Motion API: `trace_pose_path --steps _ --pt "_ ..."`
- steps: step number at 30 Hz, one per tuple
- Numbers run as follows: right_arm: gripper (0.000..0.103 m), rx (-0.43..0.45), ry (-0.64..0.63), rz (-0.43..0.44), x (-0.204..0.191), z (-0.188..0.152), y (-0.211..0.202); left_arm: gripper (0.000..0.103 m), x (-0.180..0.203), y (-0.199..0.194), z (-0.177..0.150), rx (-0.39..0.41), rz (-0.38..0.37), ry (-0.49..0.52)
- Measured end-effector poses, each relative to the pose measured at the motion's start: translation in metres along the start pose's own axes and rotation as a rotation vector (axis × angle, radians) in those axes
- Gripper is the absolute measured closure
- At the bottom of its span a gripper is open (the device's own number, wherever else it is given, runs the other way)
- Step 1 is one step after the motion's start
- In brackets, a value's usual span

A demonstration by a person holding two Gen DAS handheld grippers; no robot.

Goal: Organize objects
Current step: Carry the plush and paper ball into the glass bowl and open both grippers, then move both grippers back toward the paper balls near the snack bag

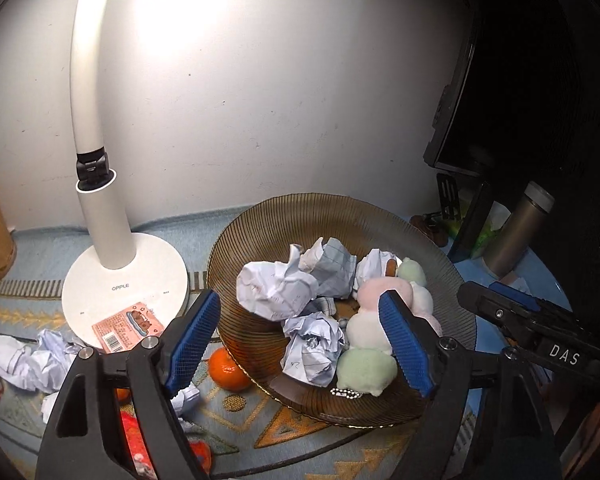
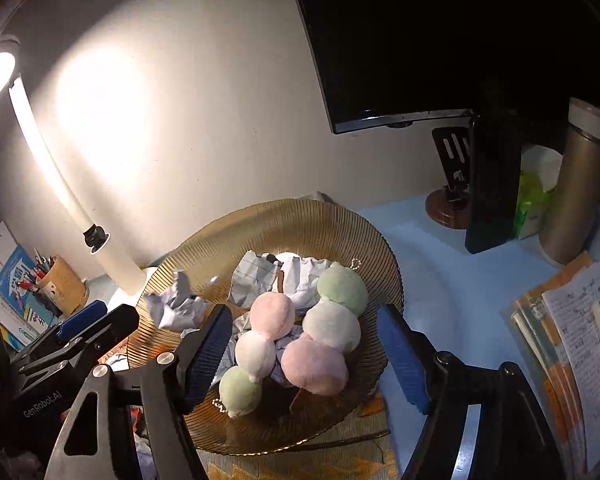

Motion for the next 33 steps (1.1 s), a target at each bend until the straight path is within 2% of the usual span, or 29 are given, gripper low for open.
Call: trace_pose_path --steps 6,13,16,19,24,28,33 --pt "0.030 0.008 -0.066 0.033 -0.030 -0.019 -0.026 0.023 -0.023 -0.052 -0.010 0.055 0.018 -0.051" --pt "0.030 0.030 -0.136 0.120 -0.090 -0.045 -0.055 0.023 -0.083 -0.136 -0.039 0.130 0.155 -0.134" --pt "0.030 0.029 -0.135 0.137 -0.109 -0.063 -0.054 0.023 -0.111 -0.156 -0.059 0.140 0.213 -0.169" --pt "0.030 0.004 -0.128 0.142 -0.120 -0.089 -0.039 0.023 -0.137 -0.158 -0.088 0.122 0.258 -0.203" --pt "0.030 -0.055 -0.130 0.137 -0.123 -0.133 -0.003 0.023 -0.168 -0.140 -0.133 0.082 0.310 -0.234" --pt "0.029 -0.075 -0.162 0.079 -0.117 -0.149 0.013 0.023 -0.183 -0.130 -0.147 0.065 0.310 -0.286" --pt "0.020 -0.083 -0.174 0.061 -0.116 -0.151 0.017 0.023 -0.185 -0.130 -0.149 0.064 0.259 -0.327"
Point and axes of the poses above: each gripper's, at about its wrist camera, not at the fingertips, and y roughly the way its jaws point, x to its right, z to its top, the point moved 9 cm from there along y, roughly the way its jaws point, and after that the axes turned 1 degree about z, right-handed, at the moved point
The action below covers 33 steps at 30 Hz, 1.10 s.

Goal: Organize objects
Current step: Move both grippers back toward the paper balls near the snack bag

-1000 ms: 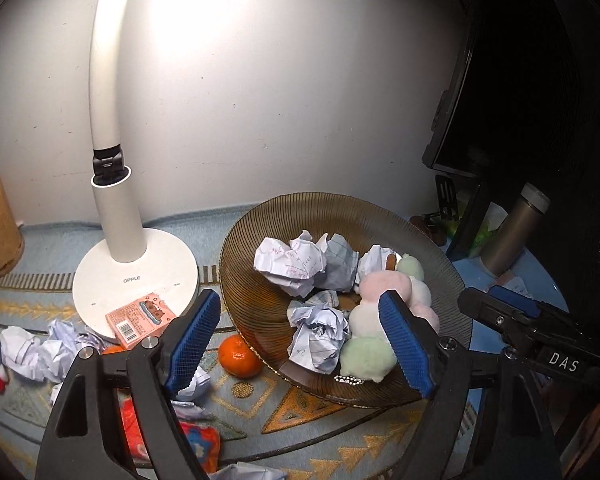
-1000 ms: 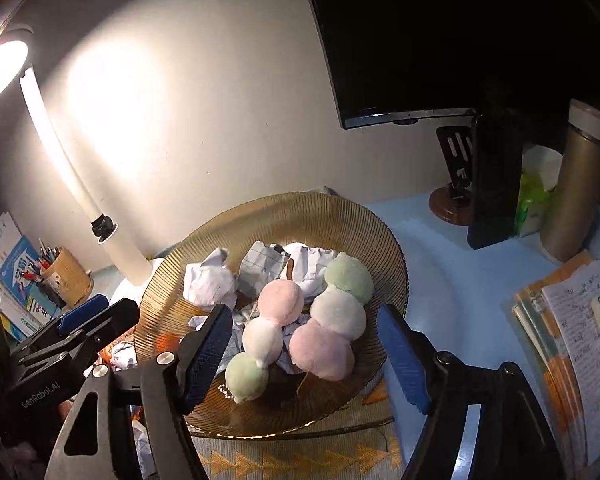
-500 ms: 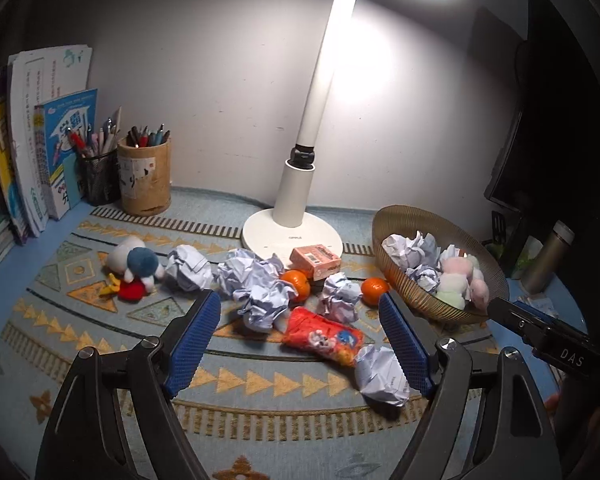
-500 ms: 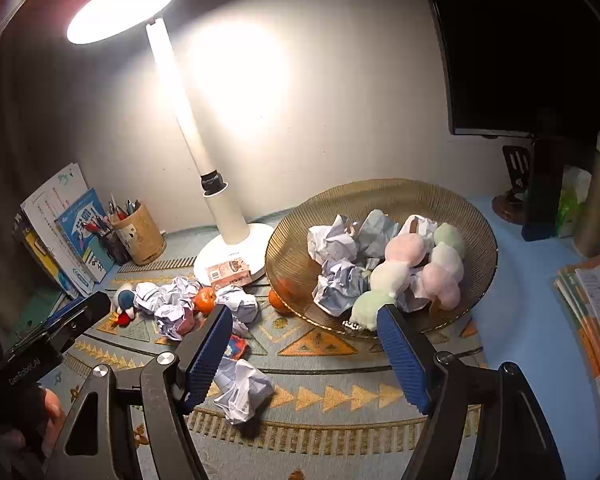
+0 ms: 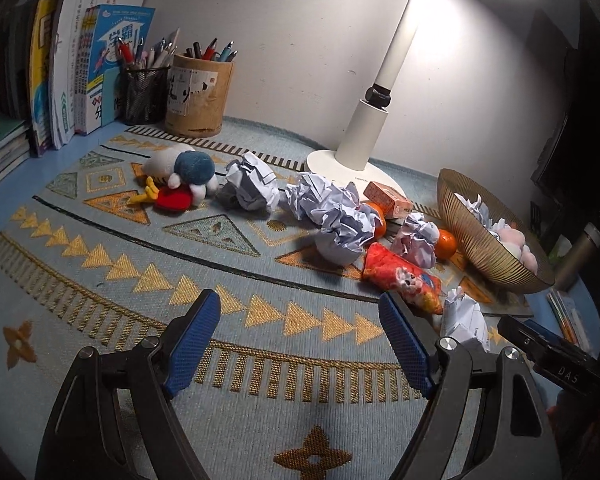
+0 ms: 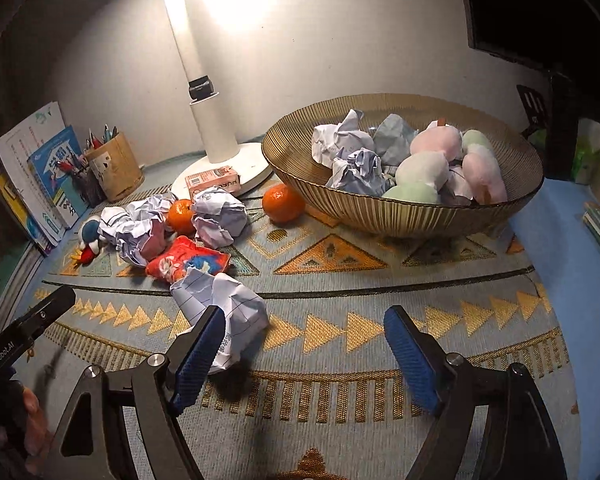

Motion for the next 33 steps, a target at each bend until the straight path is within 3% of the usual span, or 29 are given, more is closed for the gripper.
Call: trace_pose_path --steps 12,20,24,29,31,33 --pt "0.019 0.034 -0.062 0.013 -0.013 0.002 -0.007 0.023 0.006 0.005 0.001 -0.028 0.022 0.031" --pt "0.019 -0.040 -0.005 0.083 -0.037 -0.006 0.004 0.023 0.032 0.046 0.041 -0.092 -0.019 0.105" --pt "0.019 -0.075 -0.053 0.010 -0.046 -0.011 0.019 0.023 0.035 0.074 0.040 -0.127 -0.024 0.103" --pt "0.019 -0.117 -0.049 -0.022 -0.042 -0.011 0.034 0.024 0.037 0.091 0.035 -0.144 -0.023 0.102" --pt "0.020 -0.147 -0.050 -0.027 -0.042 -0.013 0.040 0.032 0.037 0.095 0.035 -0.151 -0.029 0.096" --pt "0.028 -0.149 -0.059 -0.021 -0.043 -0.012 0.041 0.041 0.037 0.097 0.035 -0.153 -0.036 0.088"
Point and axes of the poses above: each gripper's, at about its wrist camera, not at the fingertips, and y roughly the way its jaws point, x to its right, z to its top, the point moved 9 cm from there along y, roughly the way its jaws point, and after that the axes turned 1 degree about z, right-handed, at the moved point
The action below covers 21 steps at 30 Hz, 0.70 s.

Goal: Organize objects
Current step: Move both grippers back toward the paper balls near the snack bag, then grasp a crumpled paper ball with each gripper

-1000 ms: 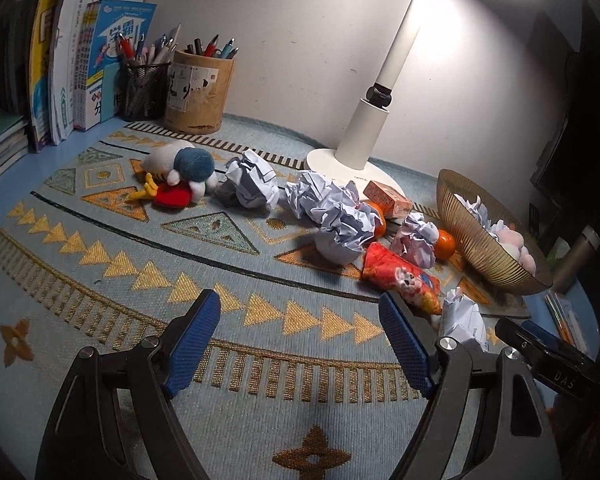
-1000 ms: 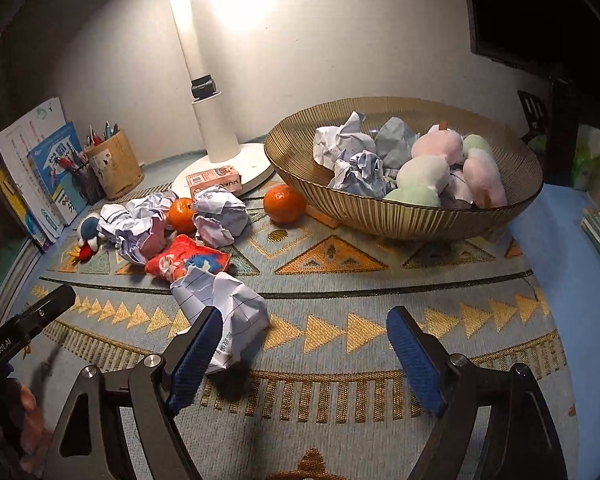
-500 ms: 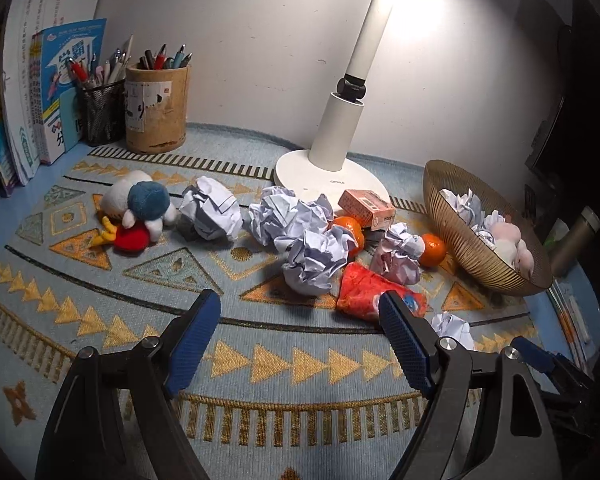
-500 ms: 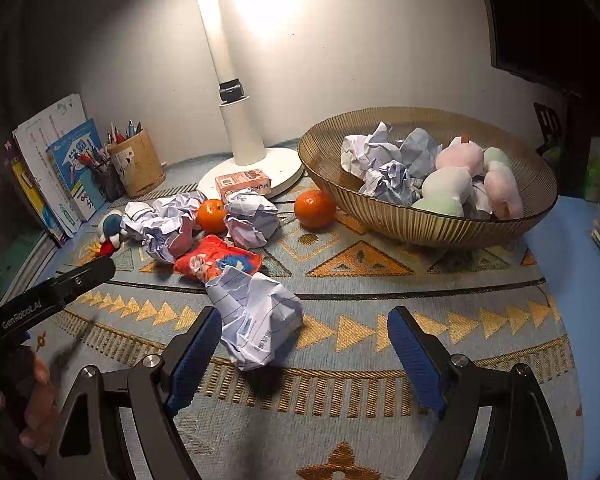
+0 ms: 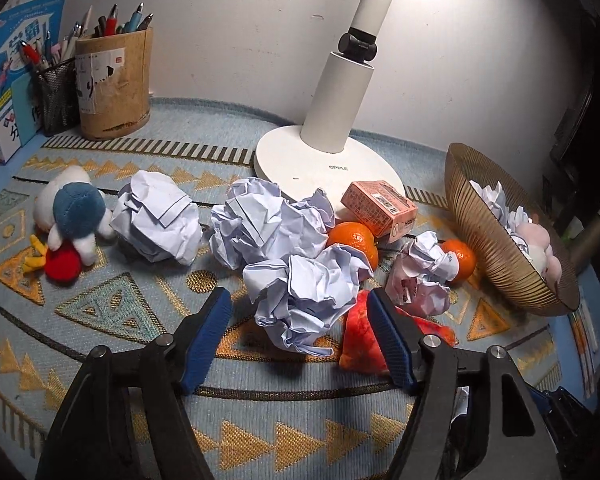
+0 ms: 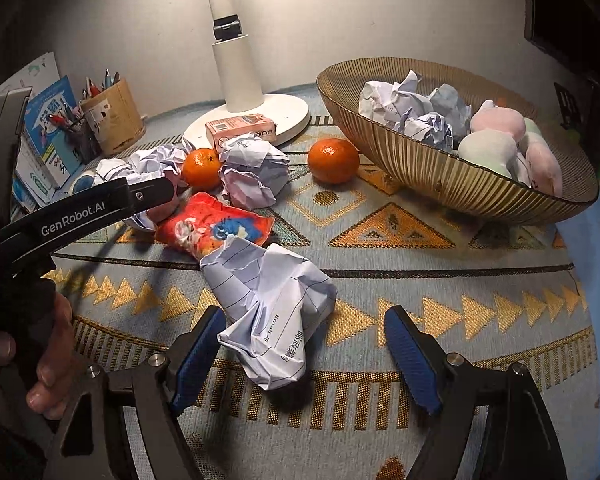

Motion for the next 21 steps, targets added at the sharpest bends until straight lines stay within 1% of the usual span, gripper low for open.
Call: trace_pose_path --steps 1,2,3,4,5,7,9,11,14,18,21 --pt "0.037 -0.004 -0.008 0.002 -0.002 -0.001 0.001 0.051 0.000 0.002 0.000 -0.004 -0.007 0.000" --pt "0.042 -0.011 -0.016 0.007 -0.004 -0.002 0.002 0.056 0.003 0.002 -0.001 -0.009 -0.026 0.002" --pt "0.045 -0.009 -0.025 0.007 -0.006 -0.002 0.002 0.058 0.004 0.001 0.000 0.000 -0.022 0.010" --pt "0.057 0.000 -0.033 0.006 -0.007 -0.002 0.000 0.059 0.006 0.000 0.000 0.008 -0.015 0.020" --pt "0.061 0.007 -0.038 0.000 -0.008 -0.002 -0.001 0.060 0.008 -0.001 -0.001 0.010 -0.016 0.028" --pt "0.062 0.014 -0.036 -0.003 -0.008 -0.002 -0.003 0.061 0.010 -0.006 -0.001 0.024 -0.019 0.037" --pt "0.063 0.039 -0.014 0.008 -0.004 0.001 -0.009 0.062 0.011 -0.014 -0.002 0.037 -0.016 0.038" --pt "0.063 0.061 0.014 0.015 0.003 0.003 -0.017 0.062 0.013 -0.025 -0.005 0.047 -0.018 0.037" --pt "0.063 0.082 0.043 0.000 0.018 0.006 -0.030 0.062 0.017 -0.047 -0.013 0.072 -0.021 0.041" --pt "0.063 0.083 0.082 -0.016 0.040 0.002 -0.041 0.062 0.027 -0.069 -0.031 0.085 -0.037 0.031" --pt "0.063 0.061 0.072 0.004 0.047 -0.004 -0.042 0.062 0.036 -0.077 -0.049 0.082 -0.036 0.029"
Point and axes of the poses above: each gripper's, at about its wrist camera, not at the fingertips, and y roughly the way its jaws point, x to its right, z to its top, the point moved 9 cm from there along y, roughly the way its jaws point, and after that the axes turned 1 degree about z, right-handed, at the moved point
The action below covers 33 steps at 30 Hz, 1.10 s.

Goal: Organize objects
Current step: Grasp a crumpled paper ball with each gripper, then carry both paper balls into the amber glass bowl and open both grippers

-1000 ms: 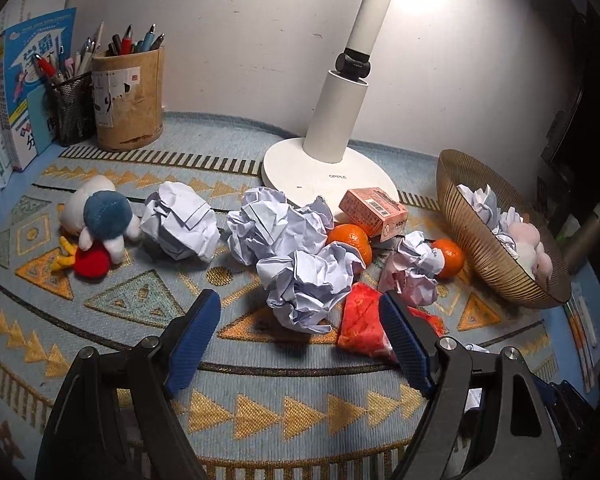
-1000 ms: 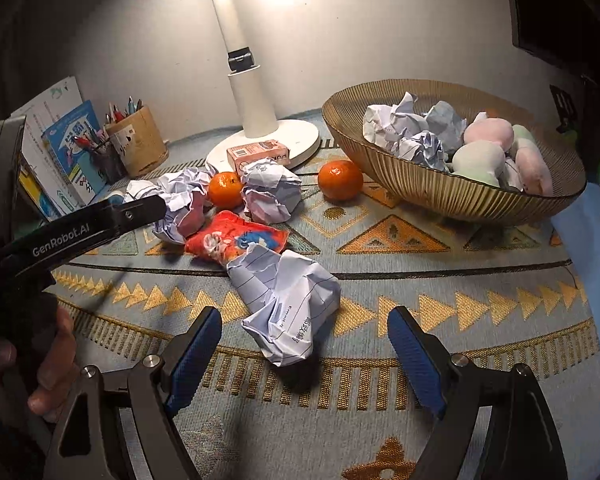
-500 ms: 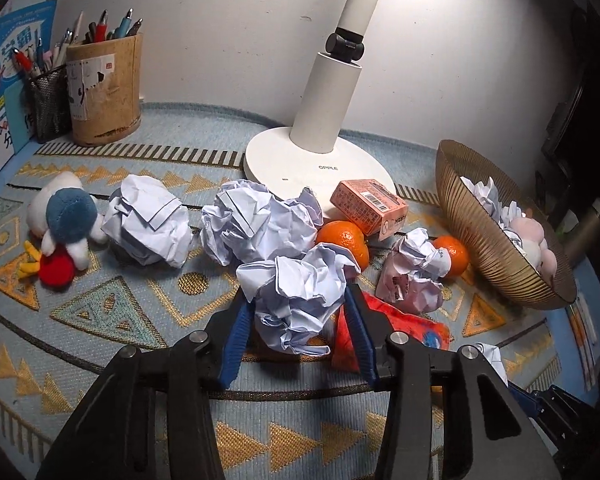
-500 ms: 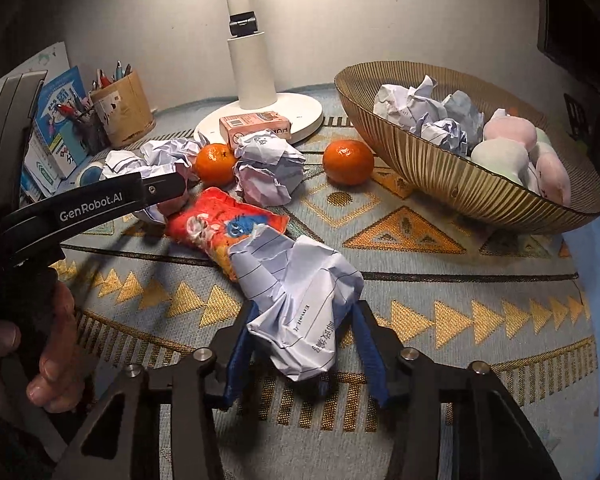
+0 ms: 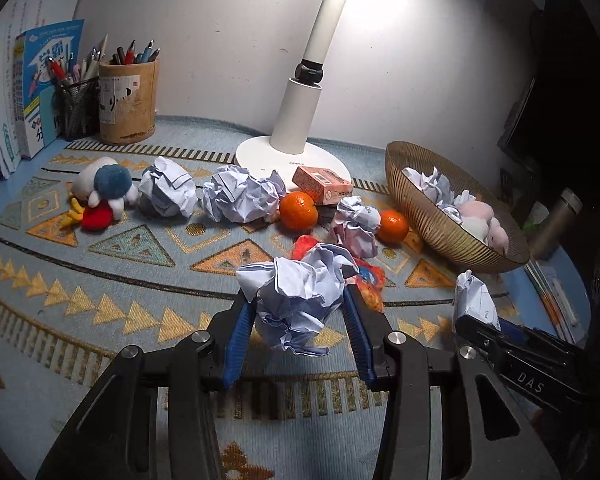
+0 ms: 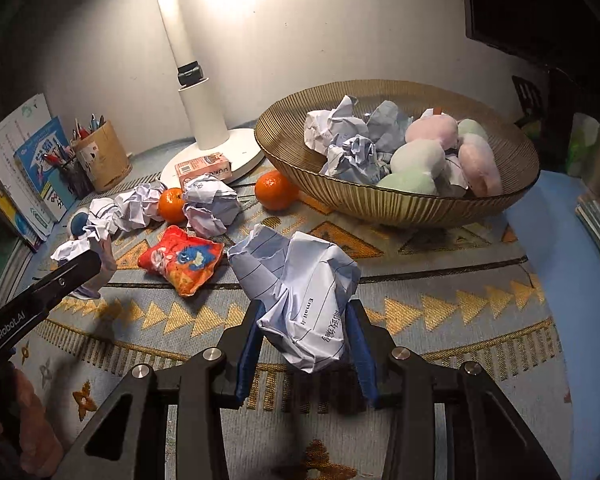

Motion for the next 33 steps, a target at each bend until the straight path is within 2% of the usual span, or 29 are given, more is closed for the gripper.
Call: trace_pose_path --steps 5,7,10,11,18,24,25,26,29,33 --pt "0.062 -0.020 -0.035 -0.005 0.009 -0.006 0.002 0.062 0.012 0.001 -0.022 -0.014 -0.002 0.009" --pt "0.059 -0.030 -0.032 0.015 0.012 -0.009 0.002 0.062 0.013 0.002 -0.026 -0.017 0.021 0.028" --pt "0.036 -0.024 -0.015 0.032 0.019 -0.012 -0.003 0.062 0.017 -0.002 -0.025 0.011 0.023 0.051" --pt "0.035 -0.017 -0.011 0.030 0.020 -0.013 -0.005 0.062 0.017 0.000 -0.026 0.003 0.025 0.055" --pt "0.034 -0.048 -0.026 0.041 0.011 -0.016 0.004 0.062 0.014 0.001 -0.025 -0.003 0.010 0.025" --pt "0.034 -0.082 -0.047 -0.011 0.004 -0.015 0.021 0.062 0.014 0.002 -0.026 -0.007 0.014 0.029" --pt "0.037 -0.081 -0.051 -0.024 0.004 -0.014 0.022 0.062 0.014 0.002 -0.026 -0.008 0.013 0.028" --pt "0.046 -0.079 -0.059 -0.040 0.004 -0.013 0.023 0.062 0.014 0.002 -0.026 -0.009 0.013 0.029" --pt "0.055 -0.062 -0.081 -0.043 0.003 -0.013 0.020 0.062 0.015 0.001 -0.026 -0.008 0.015 0.039" --pt "0.058 -0.020 -0.075 -0.002 0.000 -0.008 0.000 0.062 0.026 -0.005 -0.025 -0.019 -0.014 0.049"
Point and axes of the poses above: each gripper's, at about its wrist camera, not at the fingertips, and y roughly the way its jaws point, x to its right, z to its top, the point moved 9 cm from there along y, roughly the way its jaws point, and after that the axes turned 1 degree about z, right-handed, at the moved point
